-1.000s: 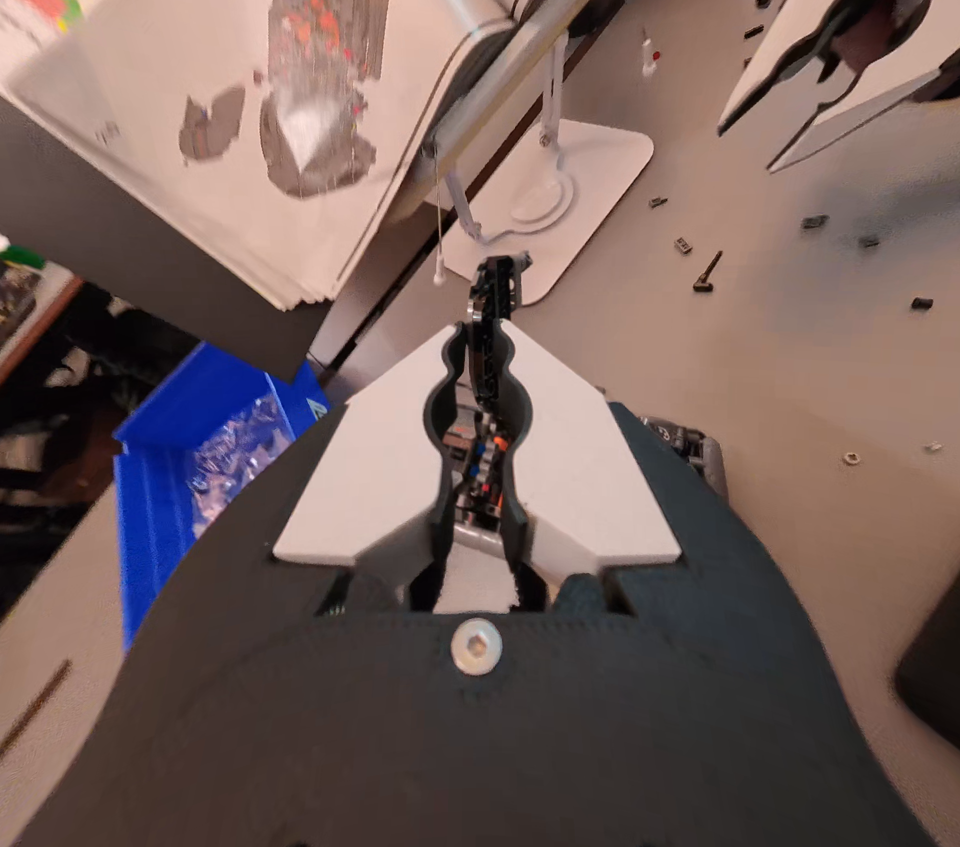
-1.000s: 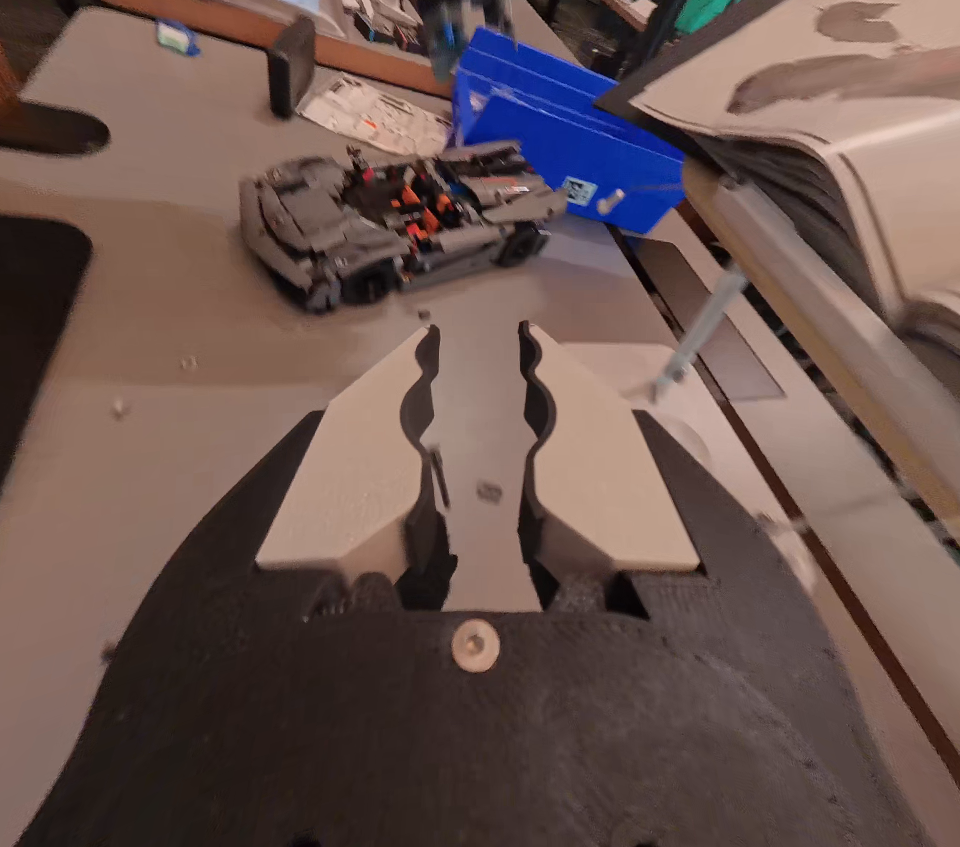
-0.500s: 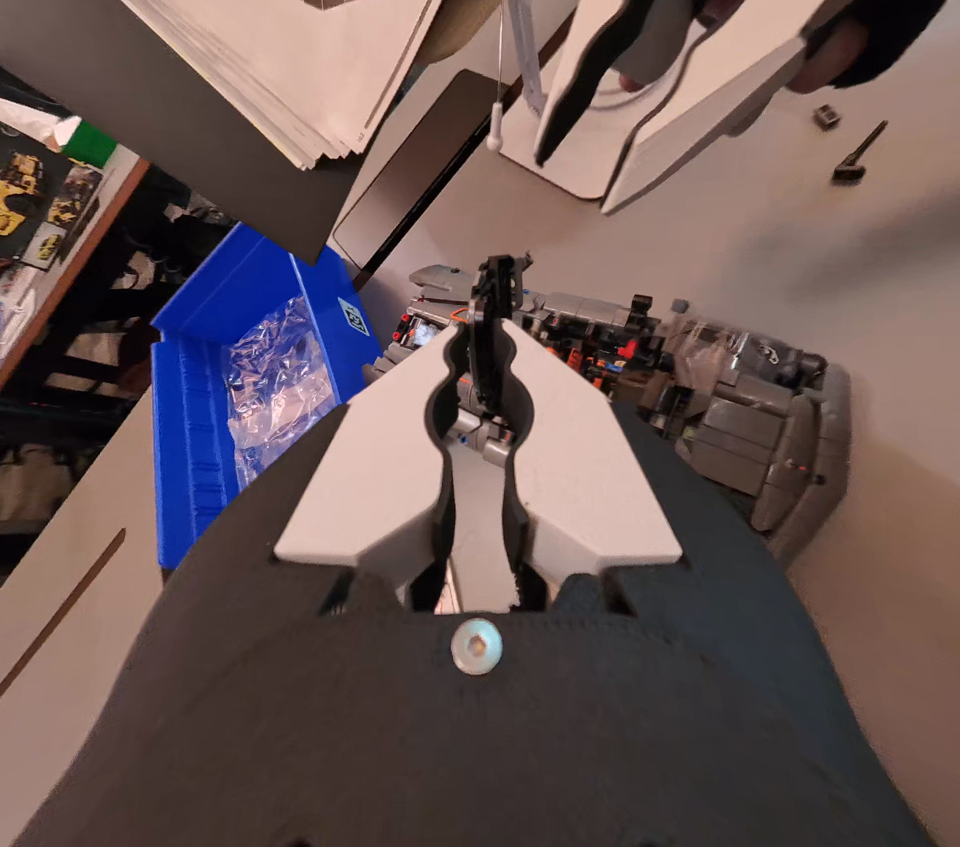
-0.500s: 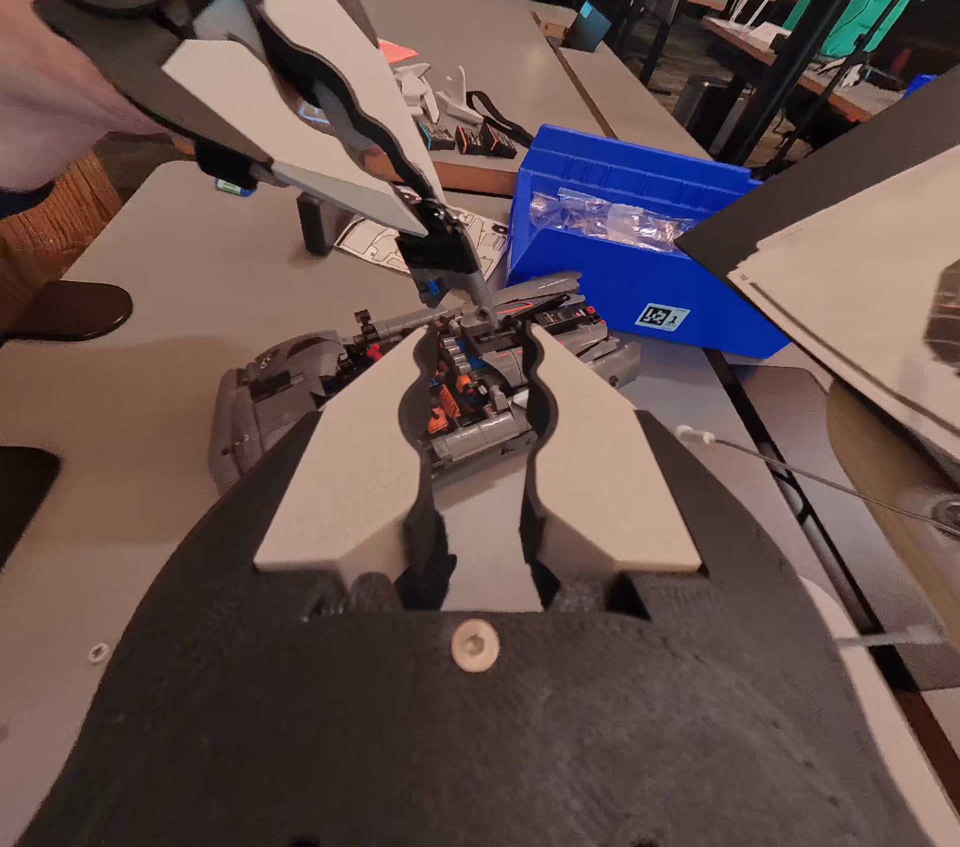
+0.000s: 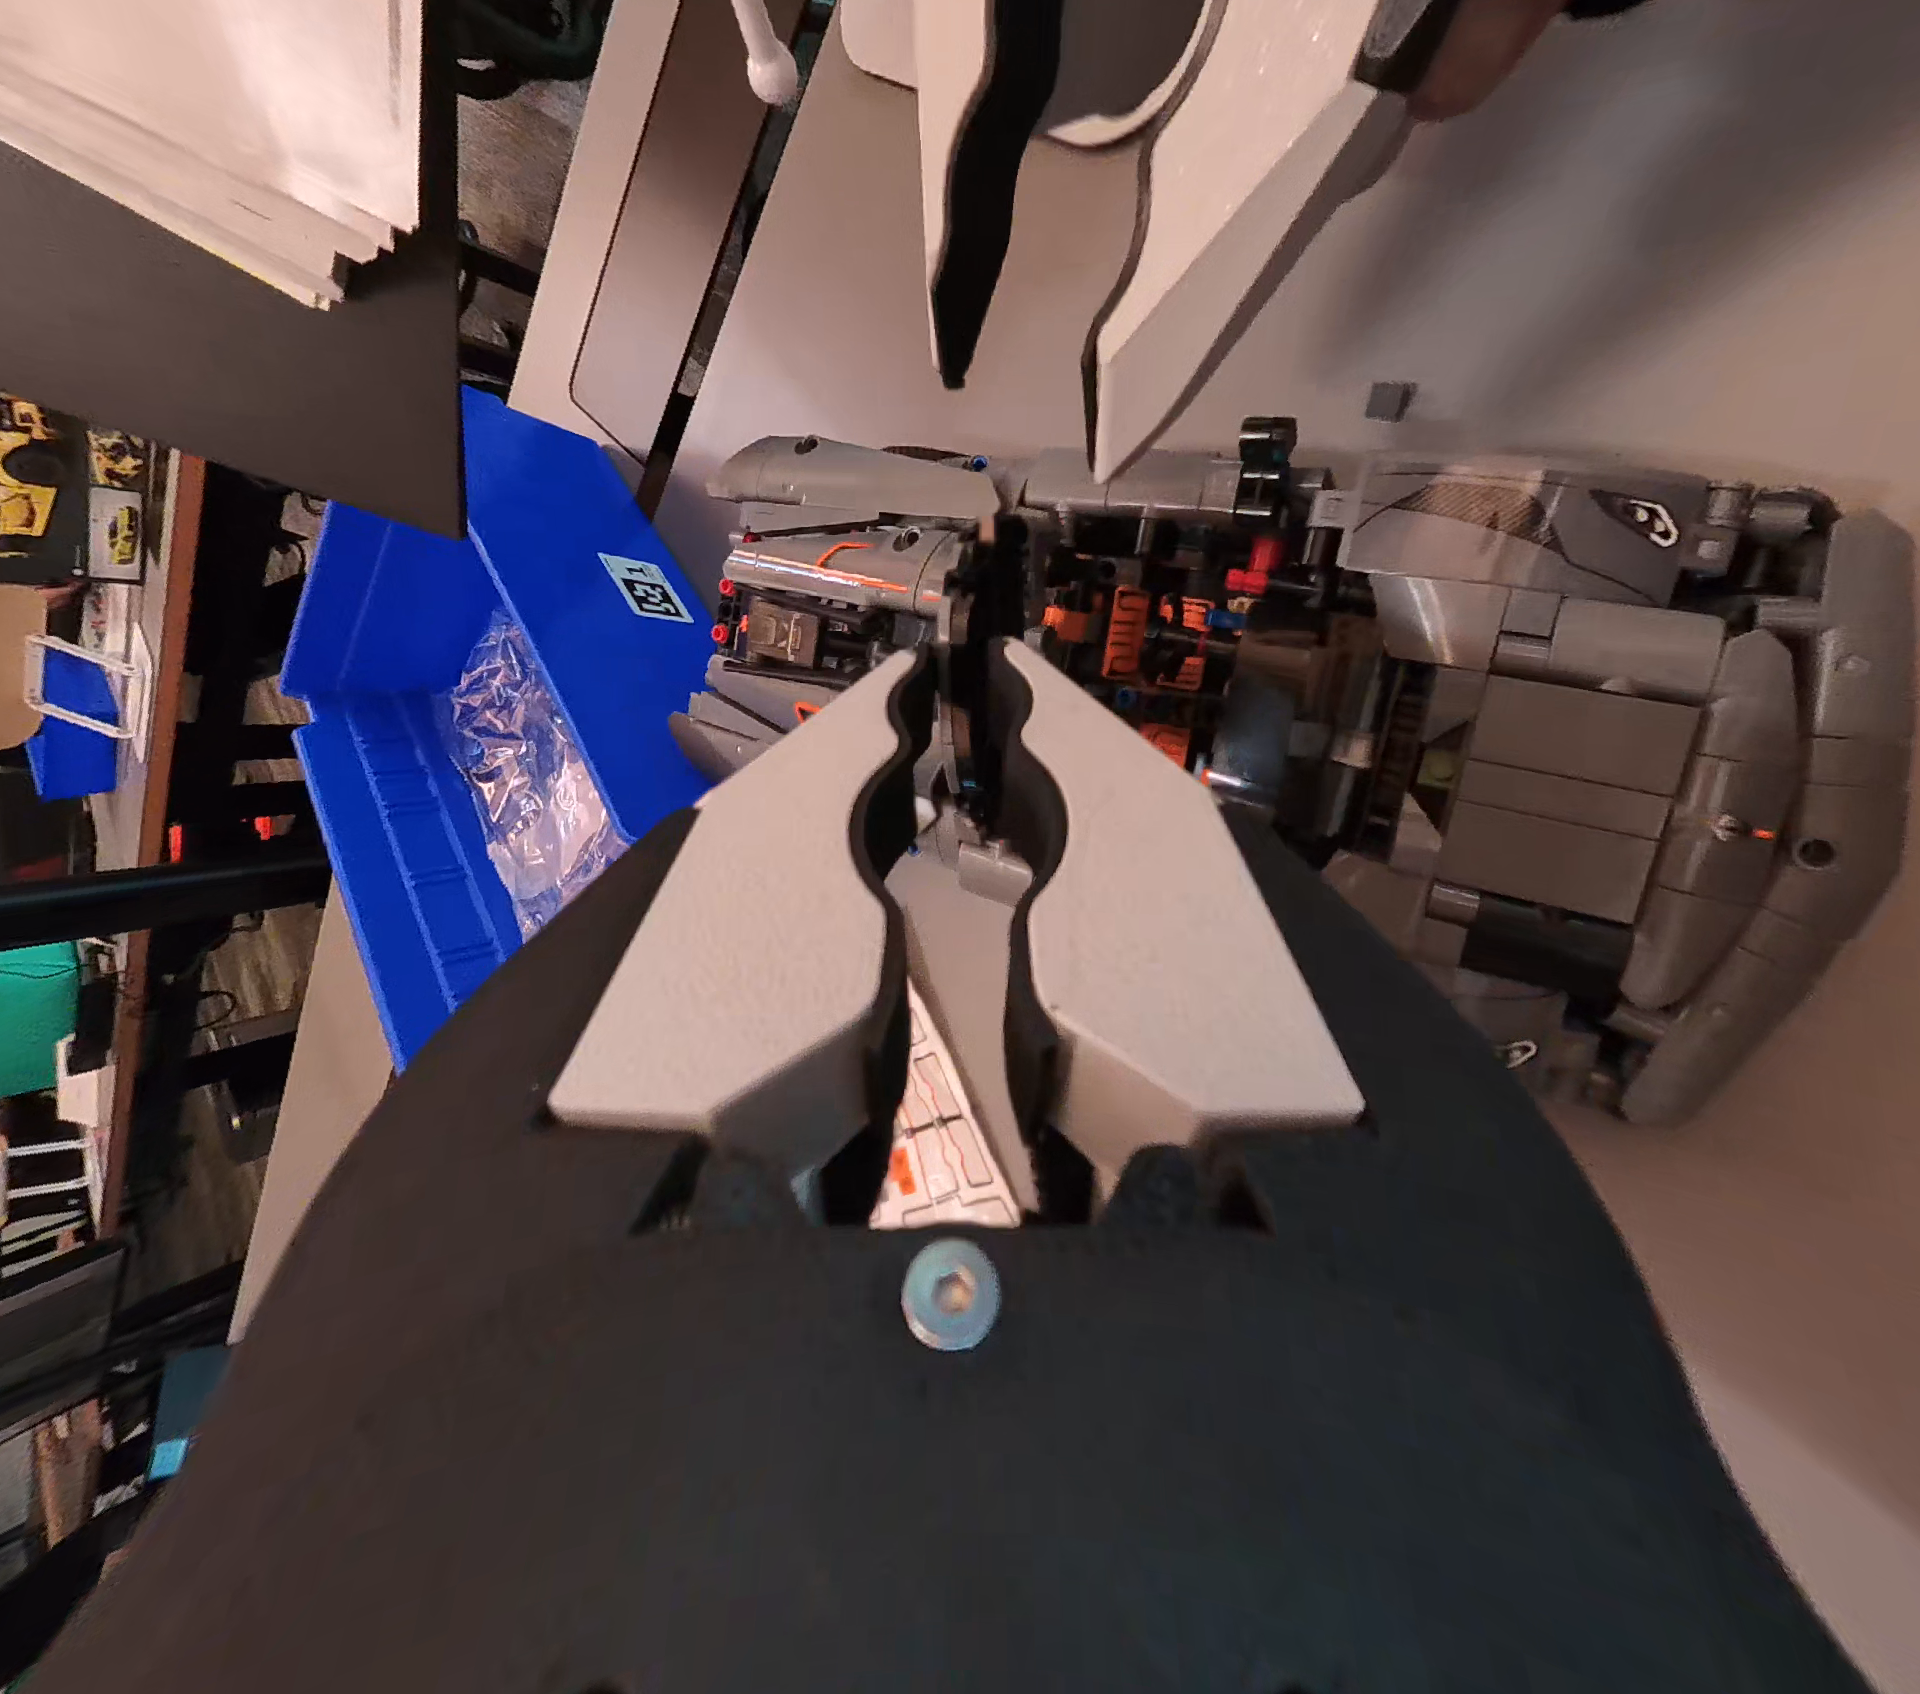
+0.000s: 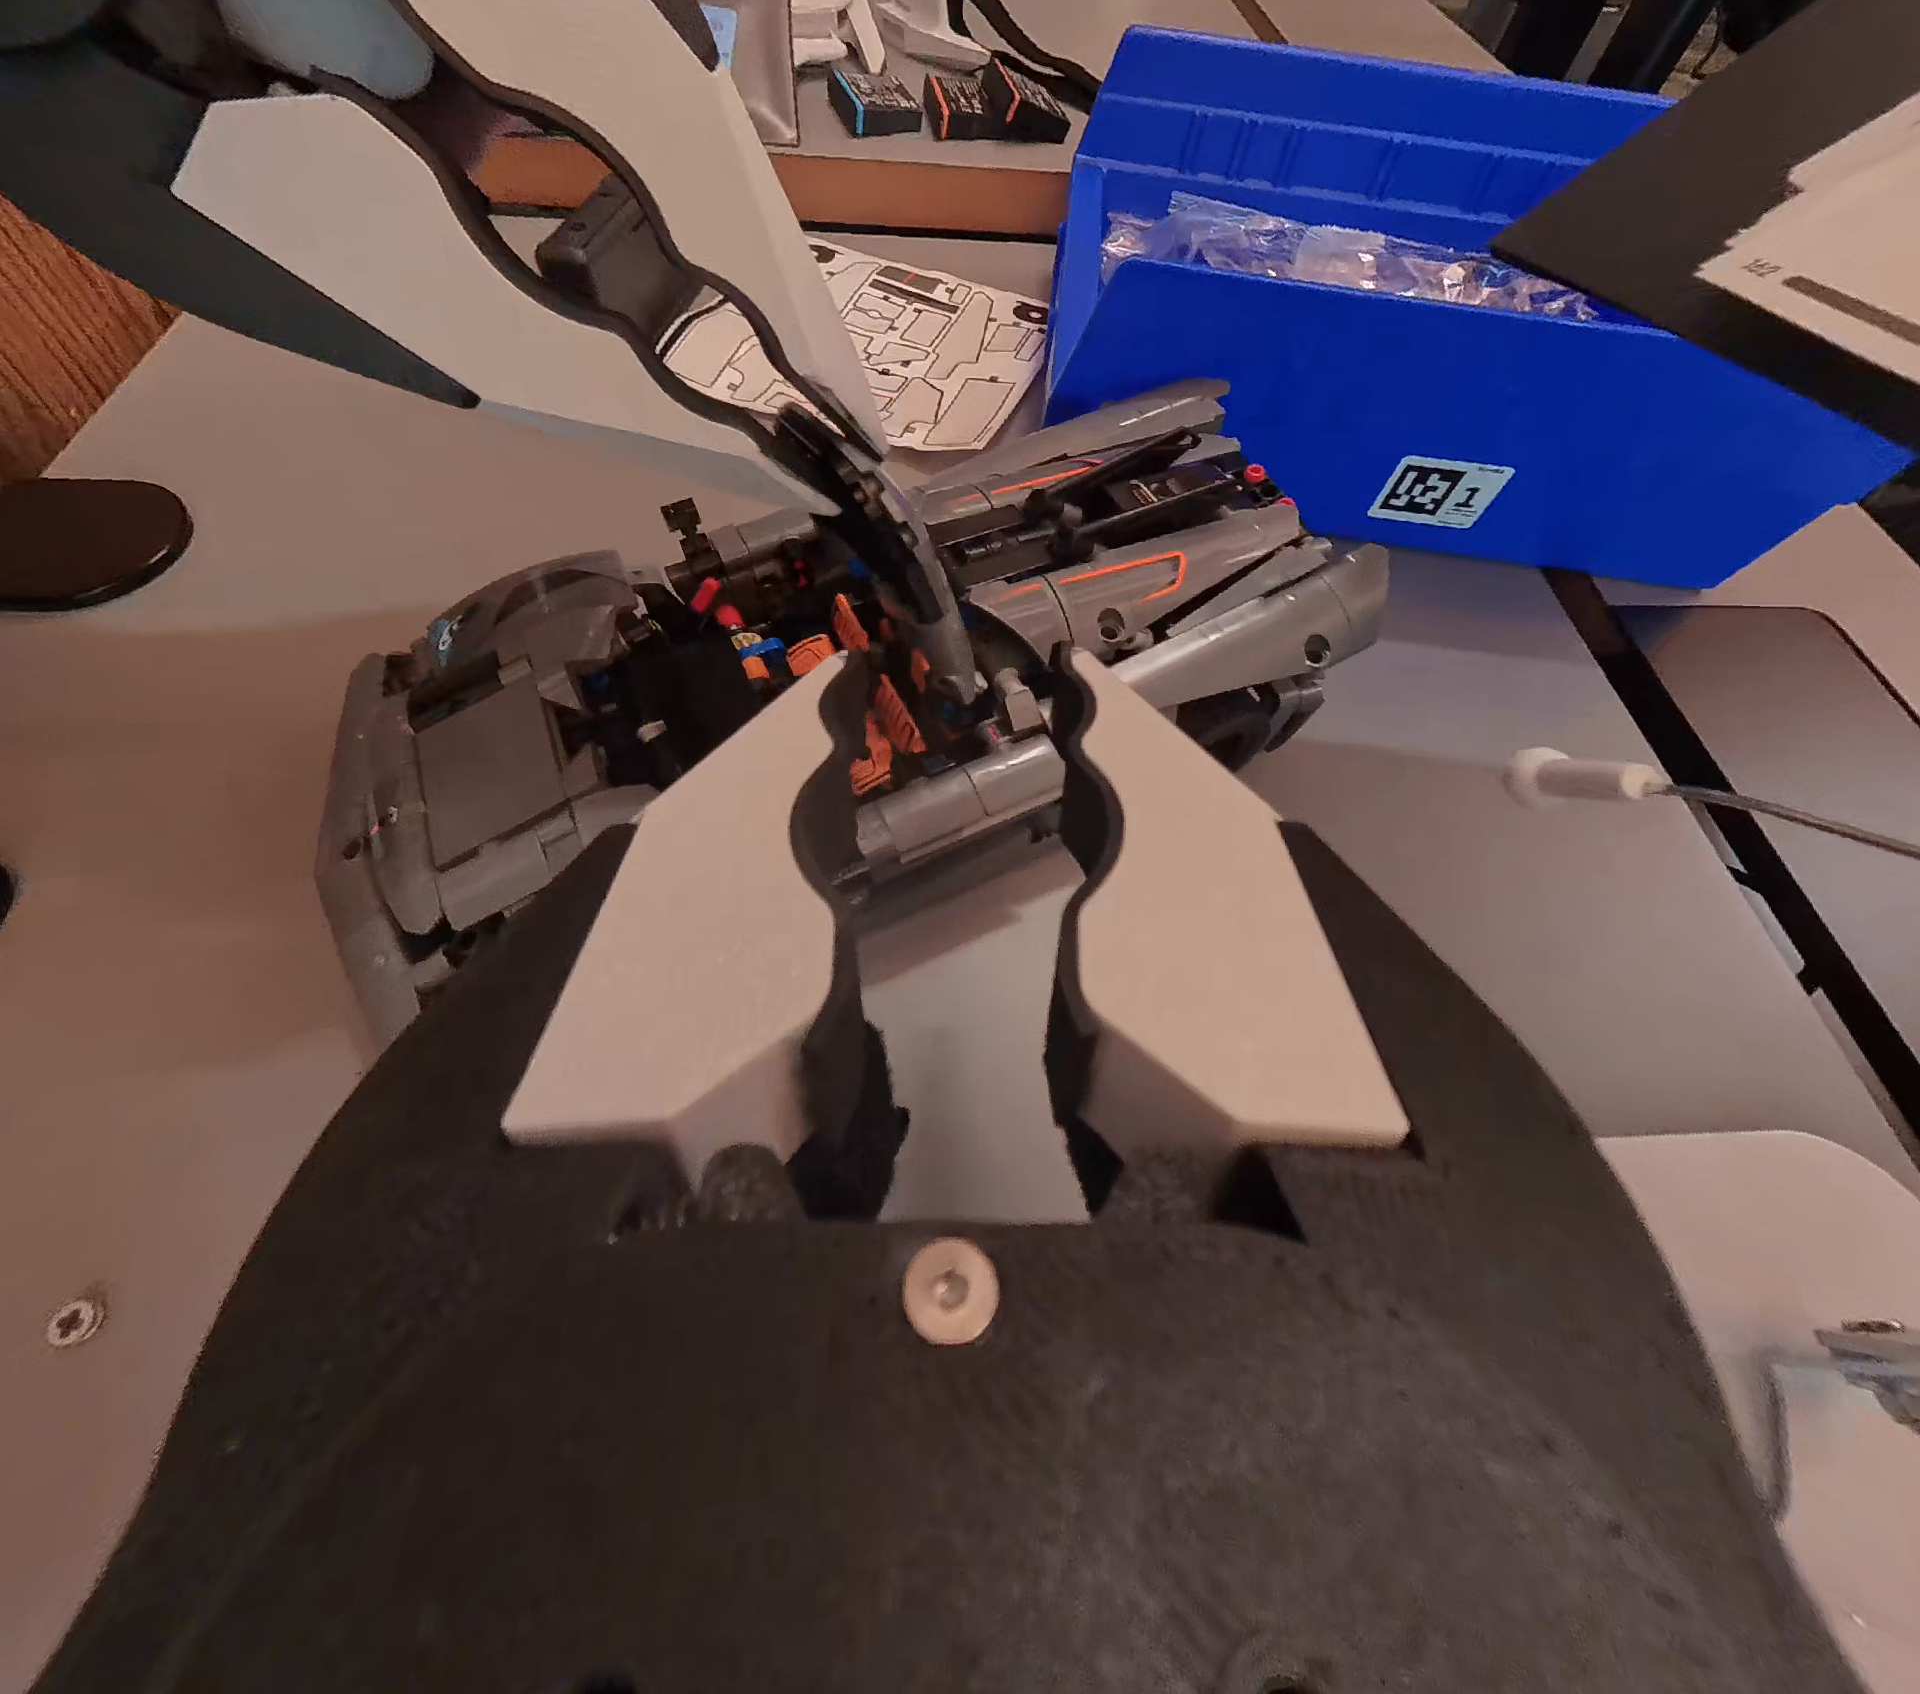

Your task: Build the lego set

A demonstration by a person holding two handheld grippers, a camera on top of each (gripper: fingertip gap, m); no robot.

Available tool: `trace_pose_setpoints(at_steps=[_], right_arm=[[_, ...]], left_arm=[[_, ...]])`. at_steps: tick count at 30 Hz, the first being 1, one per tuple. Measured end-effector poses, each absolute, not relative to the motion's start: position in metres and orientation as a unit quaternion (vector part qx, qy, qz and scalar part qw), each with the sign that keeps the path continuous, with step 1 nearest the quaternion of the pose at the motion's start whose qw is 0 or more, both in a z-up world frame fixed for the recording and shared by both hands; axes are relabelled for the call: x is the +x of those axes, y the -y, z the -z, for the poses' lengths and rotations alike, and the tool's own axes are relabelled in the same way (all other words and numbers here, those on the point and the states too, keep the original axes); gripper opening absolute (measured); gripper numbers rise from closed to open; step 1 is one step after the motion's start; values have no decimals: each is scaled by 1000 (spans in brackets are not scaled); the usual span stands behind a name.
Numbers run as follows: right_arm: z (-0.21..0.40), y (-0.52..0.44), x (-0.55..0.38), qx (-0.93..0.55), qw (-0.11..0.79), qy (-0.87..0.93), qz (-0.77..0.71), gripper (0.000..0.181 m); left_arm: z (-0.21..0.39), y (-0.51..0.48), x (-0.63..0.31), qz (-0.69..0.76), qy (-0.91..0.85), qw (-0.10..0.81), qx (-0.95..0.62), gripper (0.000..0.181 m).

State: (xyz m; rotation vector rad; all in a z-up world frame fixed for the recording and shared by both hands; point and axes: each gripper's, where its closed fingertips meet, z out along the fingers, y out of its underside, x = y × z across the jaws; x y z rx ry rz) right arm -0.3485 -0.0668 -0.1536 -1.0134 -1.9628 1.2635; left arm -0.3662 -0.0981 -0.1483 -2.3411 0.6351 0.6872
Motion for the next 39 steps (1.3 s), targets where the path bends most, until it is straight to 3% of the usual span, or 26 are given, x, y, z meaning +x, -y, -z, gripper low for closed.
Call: trace_pose_setpoints(at_steps=[12,17,24,27,34,39], right_arm=[[145,90,-347,-339,313,743,-485,30],[136,98,-341,-286,350,751,-480,10],[126,101,-337,-269,365,747,-485,9],[121,98,-336,-277,352,732,-513,9],[108,96,-328,-272,318,711,-565,9],[107,98,-326,-269,300,705,-583,9]], left_arm=[[141,105,-347,-269,-267,315,-870,8],[128,103,-338,-296,-281,335,-850,8],[118,110,-337,-288,-258,373,-844,8],[116,122,-349,-277,-204,374,-861,22],[116,126,-348,-230,-168,431,-856,32],[119,118,-340,-225,-181,446,-847,14]])
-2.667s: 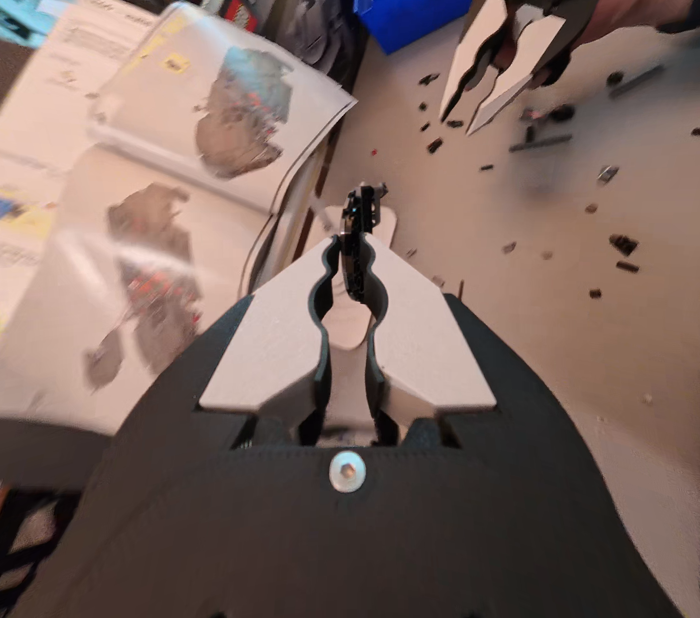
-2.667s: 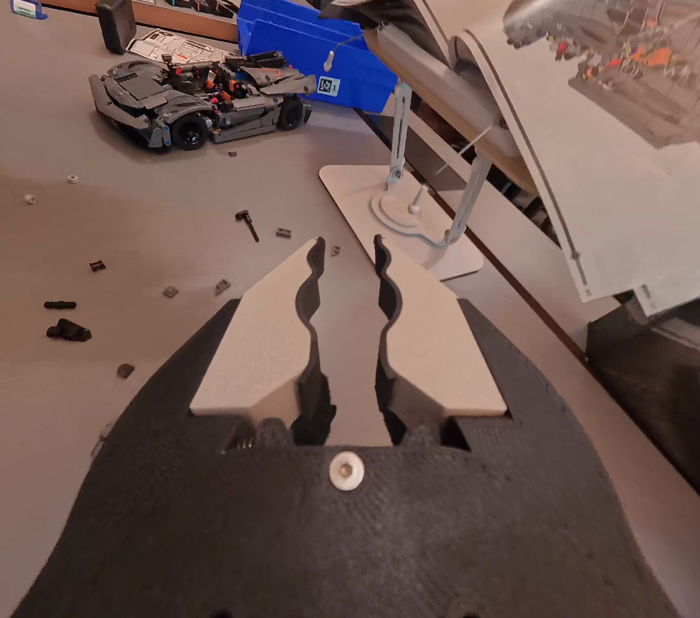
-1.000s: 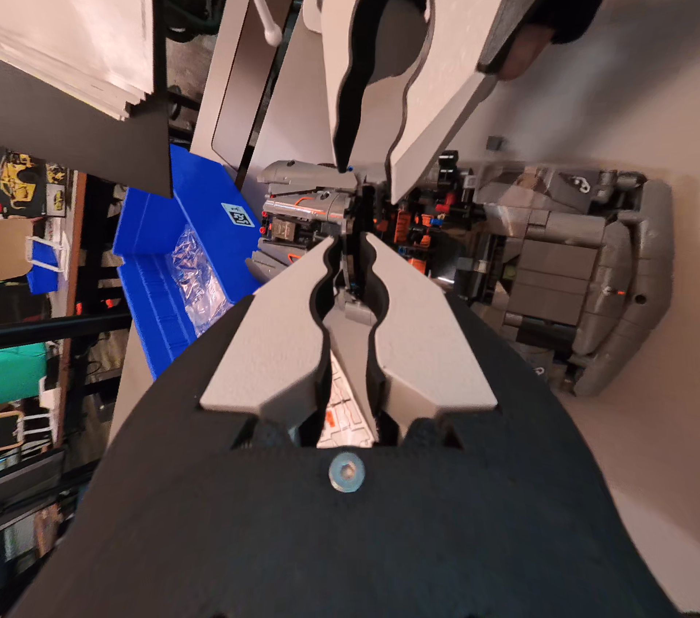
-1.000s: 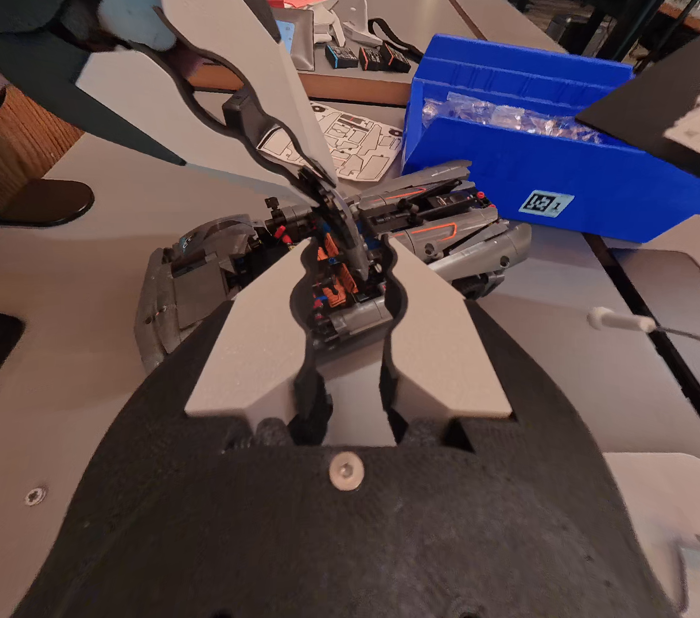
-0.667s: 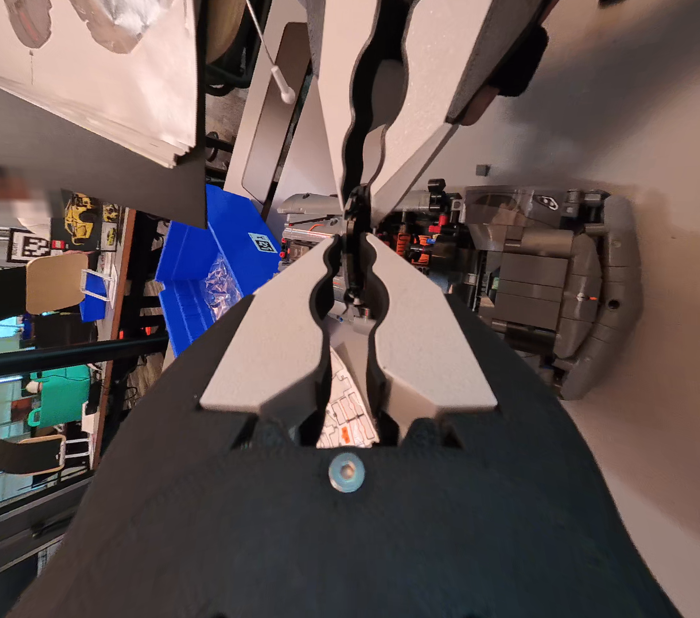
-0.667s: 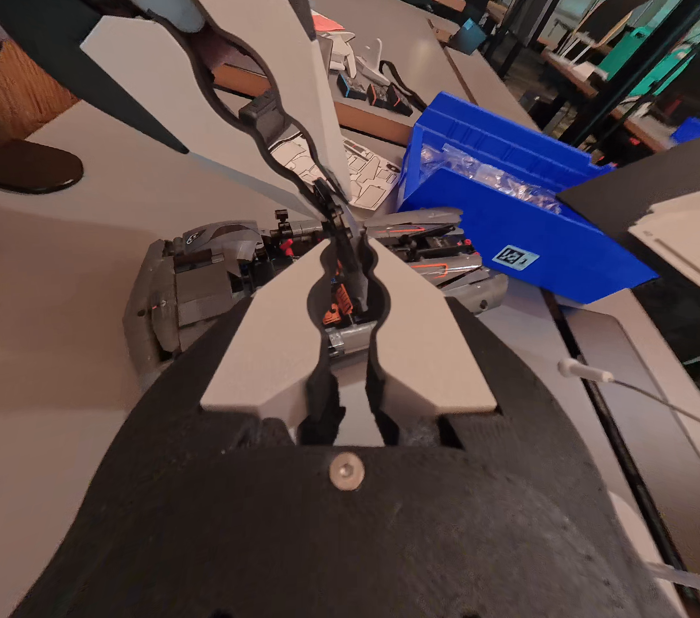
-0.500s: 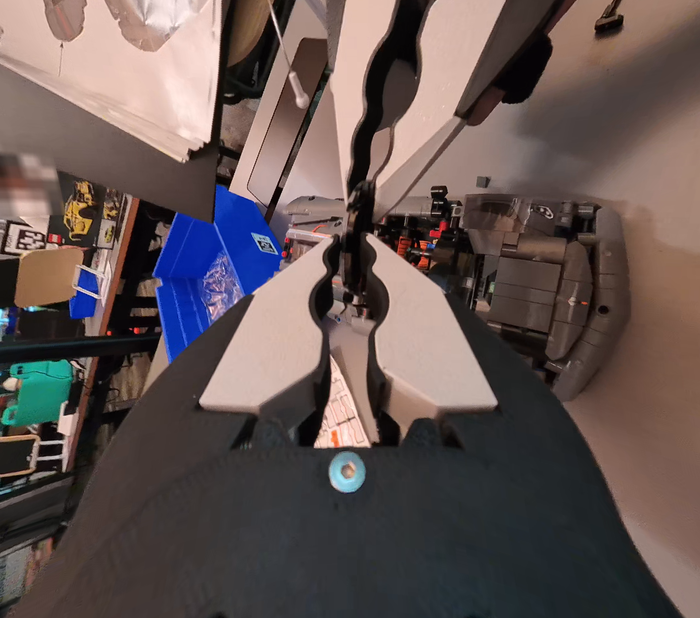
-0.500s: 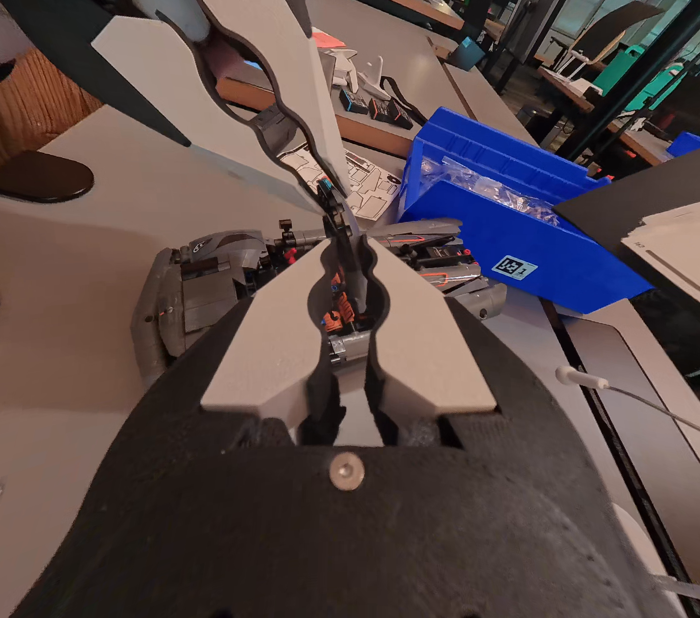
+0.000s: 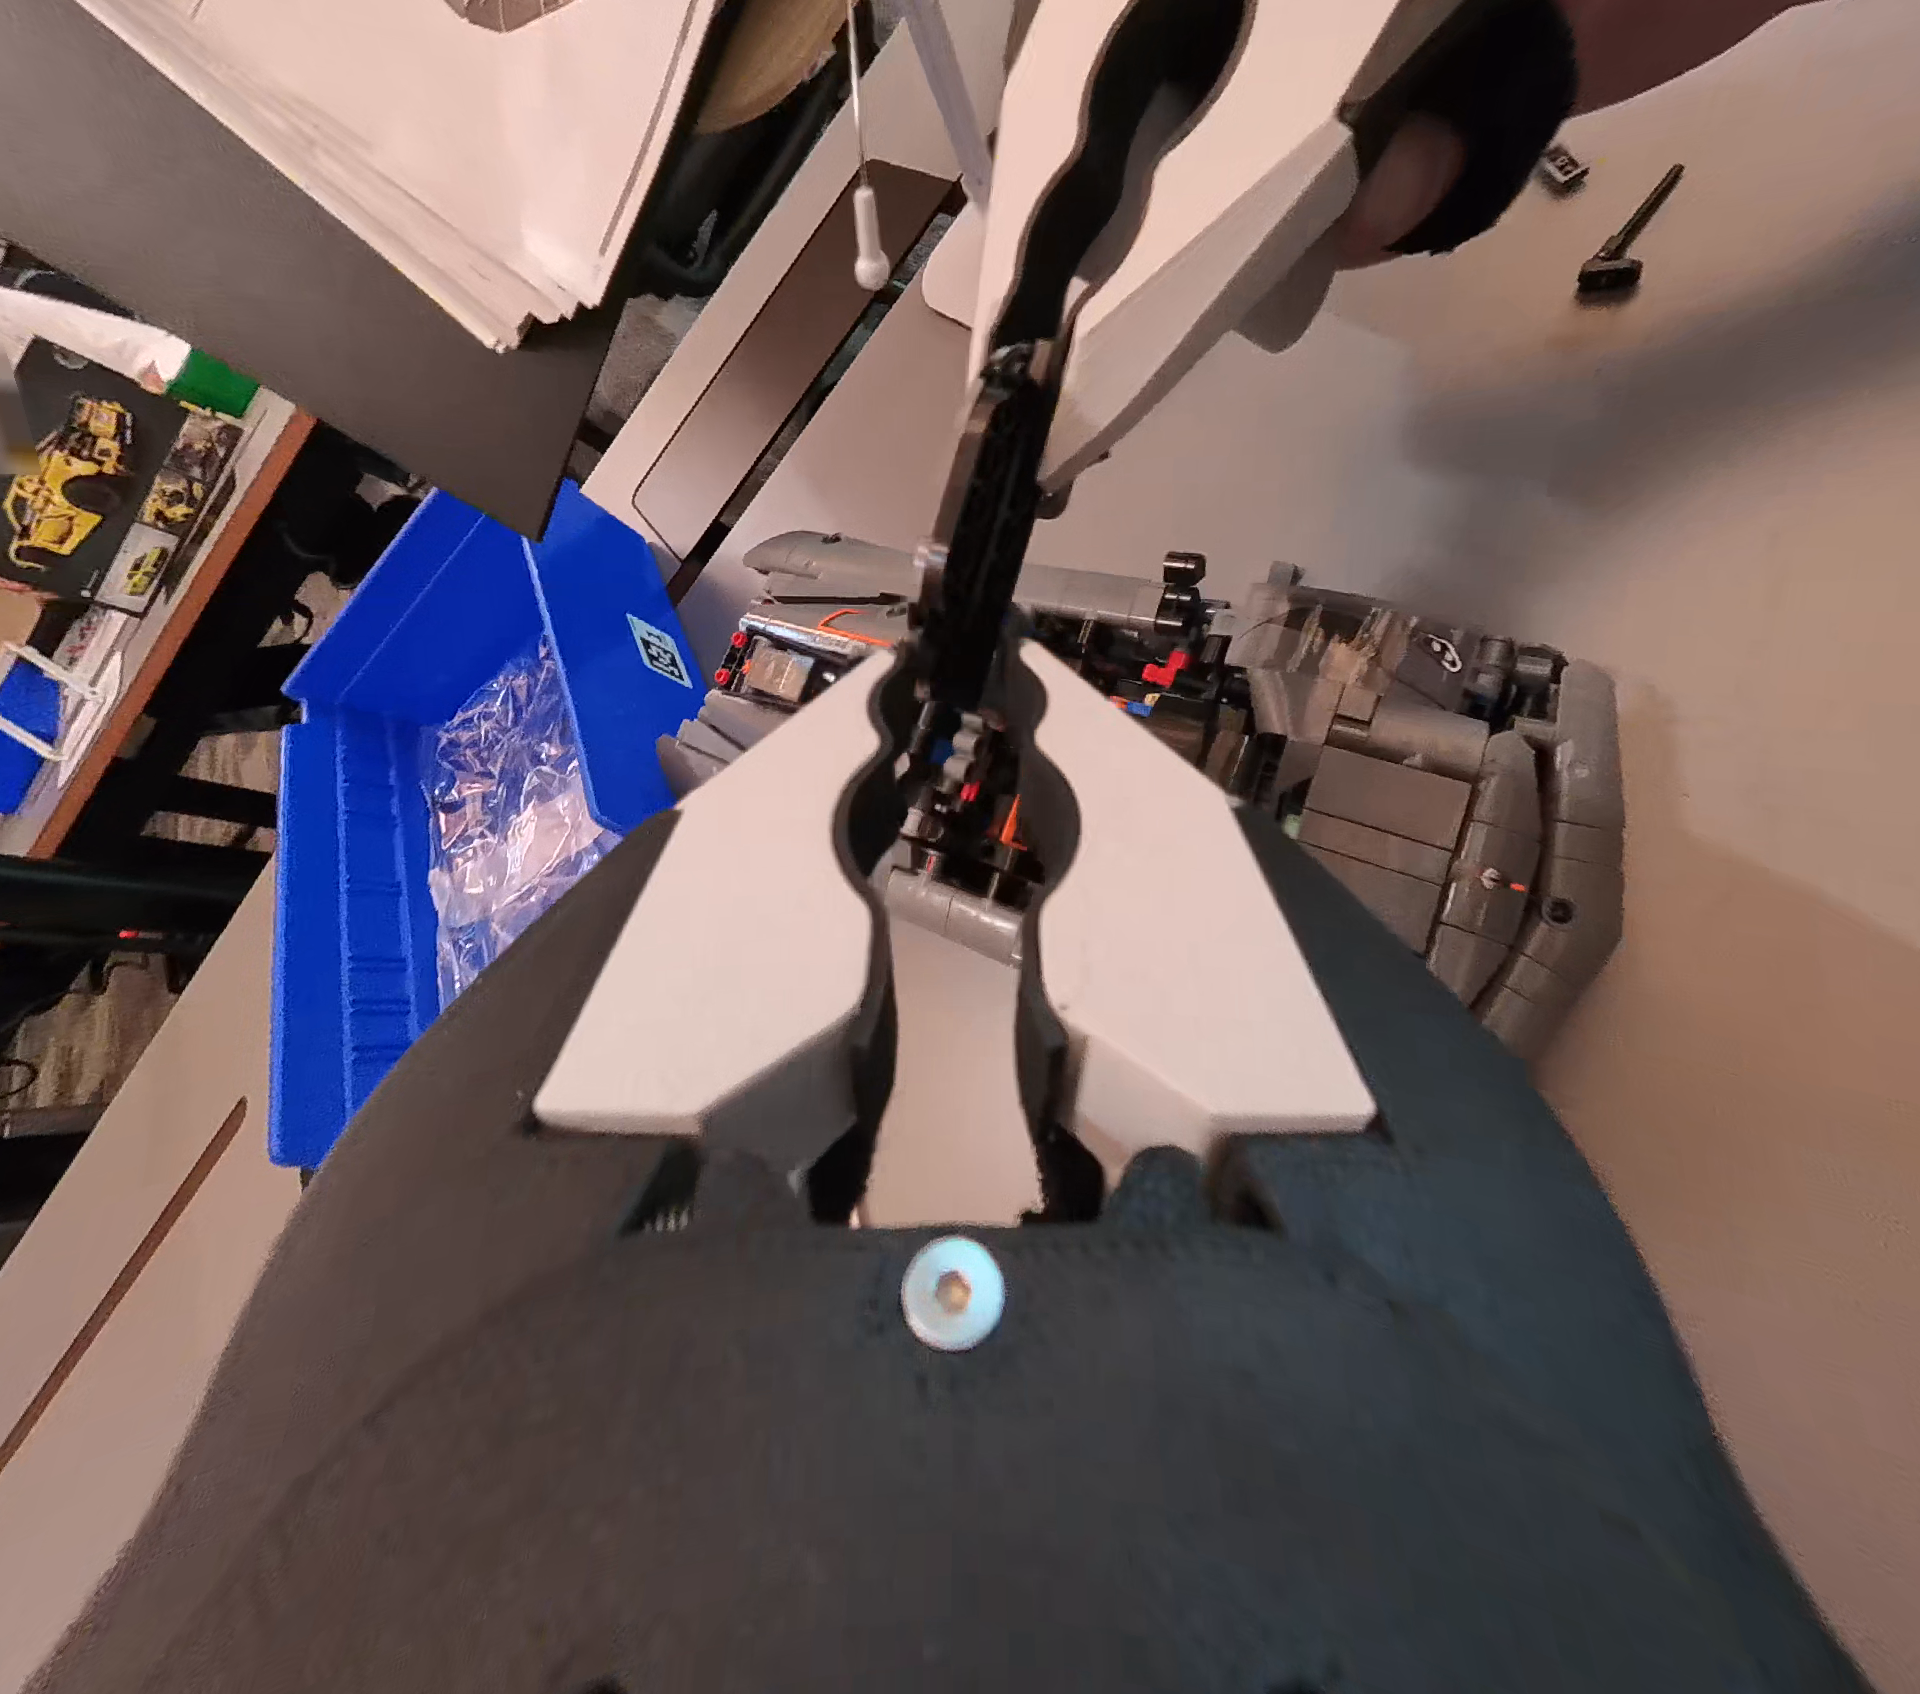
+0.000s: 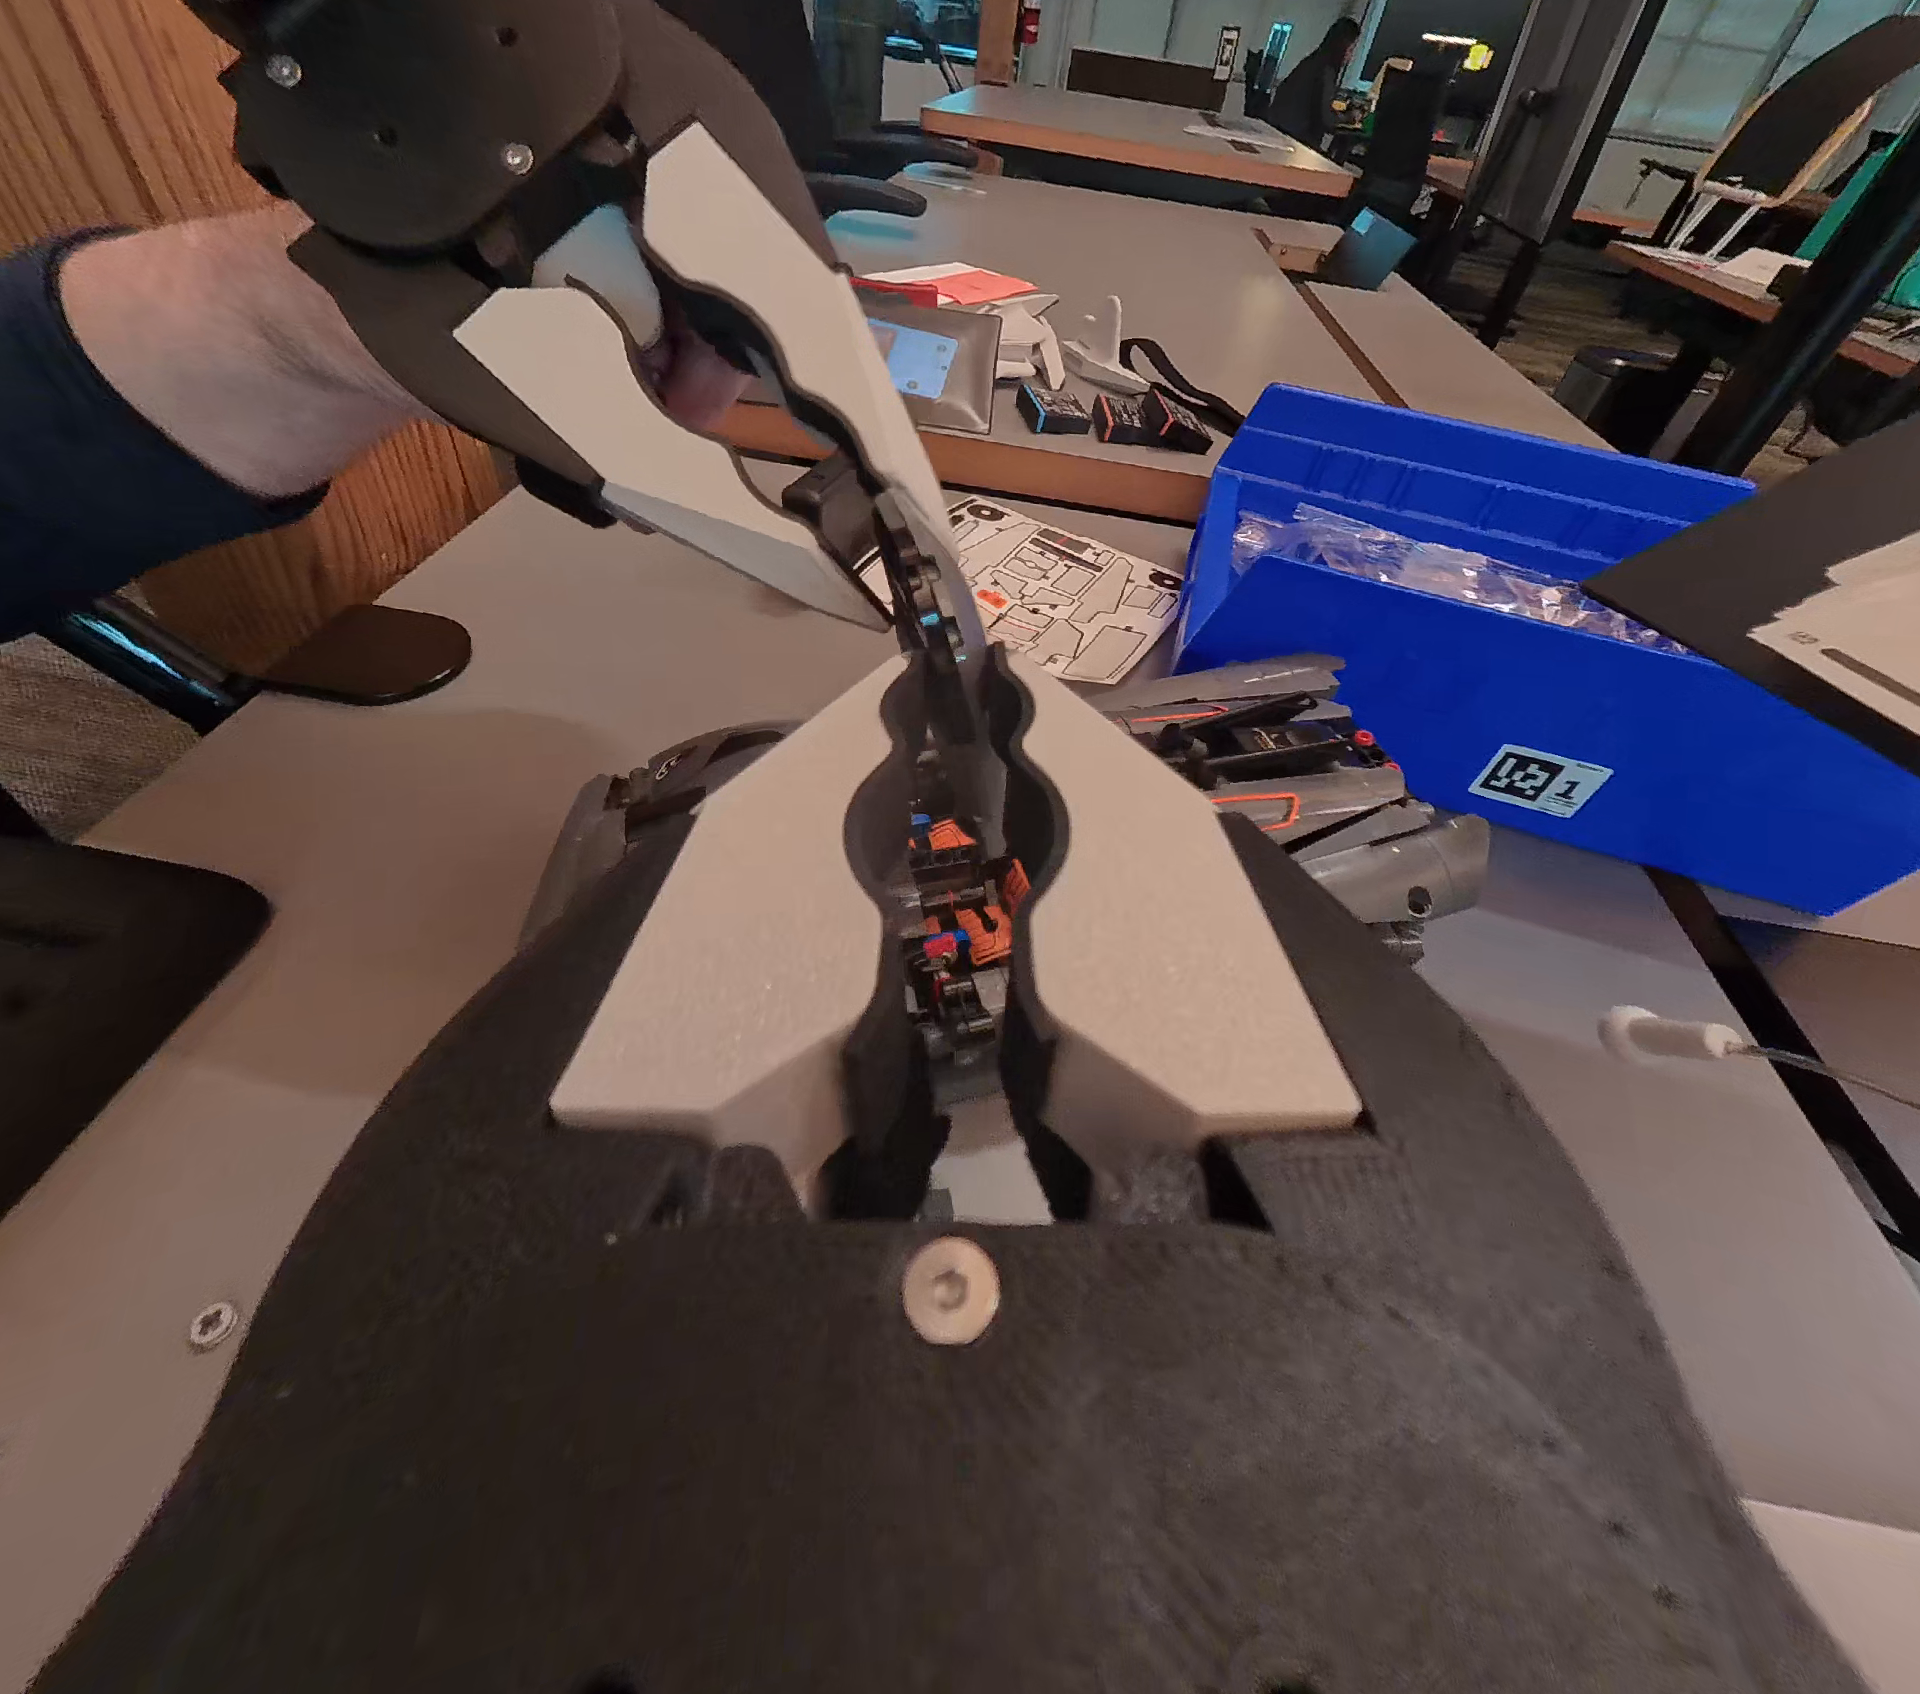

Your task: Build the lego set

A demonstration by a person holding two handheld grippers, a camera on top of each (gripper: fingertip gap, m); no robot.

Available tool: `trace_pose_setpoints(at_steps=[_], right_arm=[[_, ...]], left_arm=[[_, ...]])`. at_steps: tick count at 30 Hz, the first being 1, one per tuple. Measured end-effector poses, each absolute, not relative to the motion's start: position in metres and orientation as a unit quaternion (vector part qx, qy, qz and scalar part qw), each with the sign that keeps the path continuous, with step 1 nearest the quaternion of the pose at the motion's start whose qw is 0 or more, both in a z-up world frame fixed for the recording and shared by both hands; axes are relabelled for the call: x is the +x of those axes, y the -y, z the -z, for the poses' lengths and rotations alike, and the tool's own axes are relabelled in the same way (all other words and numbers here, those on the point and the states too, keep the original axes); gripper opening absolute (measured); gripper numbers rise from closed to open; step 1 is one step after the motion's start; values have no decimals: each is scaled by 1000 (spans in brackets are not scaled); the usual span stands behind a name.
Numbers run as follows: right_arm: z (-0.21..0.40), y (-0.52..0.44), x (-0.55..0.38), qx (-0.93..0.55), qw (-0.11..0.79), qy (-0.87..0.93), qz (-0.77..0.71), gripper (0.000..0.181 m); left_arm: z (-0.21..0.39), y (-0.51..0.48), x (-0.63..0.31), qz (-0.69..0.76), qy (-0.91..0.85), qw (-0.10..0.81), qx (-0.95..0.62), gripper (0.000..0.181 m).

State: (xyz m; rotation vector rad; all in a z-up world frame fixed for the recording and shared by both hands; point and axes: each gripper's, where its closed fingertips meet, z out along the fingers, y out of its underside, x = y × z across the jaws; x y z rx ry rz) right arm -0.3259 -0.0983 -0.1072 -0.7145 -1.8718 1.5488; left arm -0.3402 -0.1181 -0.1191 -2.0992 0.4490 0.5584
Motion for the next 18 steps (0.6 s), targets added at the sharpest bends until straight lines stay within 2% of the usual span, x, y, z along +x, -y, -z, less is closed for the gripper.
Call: trace_pose_setpoints(at_steps=[5,9,15,18], right_arm=[[102,92,-325,-279,284,693,-601,13],[97,81,-324,-297,256,673,-627,23],[91,65,-320,-323,217,653,-650,20],[95,61,-319,-342,177,650,-655,24]], left_arm=[[113,115,-340,-277,-197,455,-823,8],[108,110,-340,-341,-221,442,-800,8],[103,103,-339,-445,-250,428,-746,8],[106,102,-337,-485,-261,416,-723,8]])
